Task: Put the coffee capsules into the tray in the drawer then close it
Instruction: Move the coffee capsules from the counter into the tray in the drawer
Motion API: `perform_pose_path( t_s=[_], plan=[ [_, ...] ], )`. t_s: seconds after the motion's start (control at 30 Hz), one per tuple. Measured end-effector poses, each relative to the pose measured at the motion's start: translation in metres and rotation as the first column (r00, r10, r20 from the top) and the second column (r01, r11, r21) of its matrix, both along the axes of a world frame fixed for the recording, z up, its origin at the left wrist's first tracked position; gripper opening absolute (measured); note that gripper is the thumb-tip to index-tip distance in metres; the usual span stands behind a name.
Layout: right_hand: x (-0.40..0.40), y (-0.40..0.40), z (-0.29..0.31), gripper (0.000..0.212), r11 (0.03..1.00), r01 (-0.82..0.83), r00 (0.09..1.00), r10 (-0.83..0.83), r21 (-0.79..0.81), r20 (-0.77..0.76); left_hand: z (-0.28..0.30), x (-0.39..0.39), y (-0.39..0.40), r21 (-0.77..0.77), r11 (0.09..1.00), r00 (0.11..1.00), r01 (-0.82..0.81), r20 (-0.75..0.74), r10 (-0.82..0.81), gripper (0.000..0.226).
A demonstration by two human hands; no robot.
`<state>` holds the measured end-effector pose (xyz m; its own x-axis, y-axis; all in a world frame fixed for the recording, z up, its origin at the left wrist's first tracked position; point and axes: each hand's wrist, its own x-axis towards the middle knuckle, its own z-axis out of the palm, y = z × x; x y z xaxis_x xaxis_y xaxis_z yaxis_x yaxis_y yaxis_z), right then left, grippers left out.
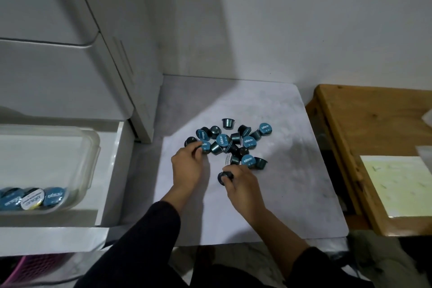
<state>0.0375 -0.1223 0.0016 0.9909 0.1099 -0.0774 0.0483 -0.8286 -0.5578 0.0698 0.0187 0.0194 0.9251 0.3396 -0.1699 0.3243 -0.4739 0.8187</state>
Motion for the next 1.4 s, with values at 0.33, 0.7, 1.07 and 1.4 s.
perform_pose_path(
  t_s=[0.33,0.7,1.07,1.4],
  plan=[
    [0.009,-0.007,0.007,0.021,0.994,0.059,0.998,-0.056,0.092,-0.041,0.008,0.005,-0.007,-0.177,0.968,0.984,-0.179,-0.032,0.176,0.021],
    [0.011,-0.011,0.015,0.025,0.991,0.086,0.990,-0.074,0.099,-0.118,0.009,-0.004,-0.003,-0.262,0.941,0.972,-0.215,-0.148,0.181,0.023],
    [0.034,0.009,0.108,0.025,0.717,0.144,0.989,-0.083,0.682,-0.122,0.090,-0.018,0.033,-0.431,0.901,0.998,0.043,0.062,-0.019,0.034],
    [0.028,0.118,0.190,0.026,0.614,-0.105,0.978,0.207,0.782,-0.031,0.180,-0.031,0.186,-0.091,0.960,0.953,0.264,0.179,-0.245,0.026]
  ],
)
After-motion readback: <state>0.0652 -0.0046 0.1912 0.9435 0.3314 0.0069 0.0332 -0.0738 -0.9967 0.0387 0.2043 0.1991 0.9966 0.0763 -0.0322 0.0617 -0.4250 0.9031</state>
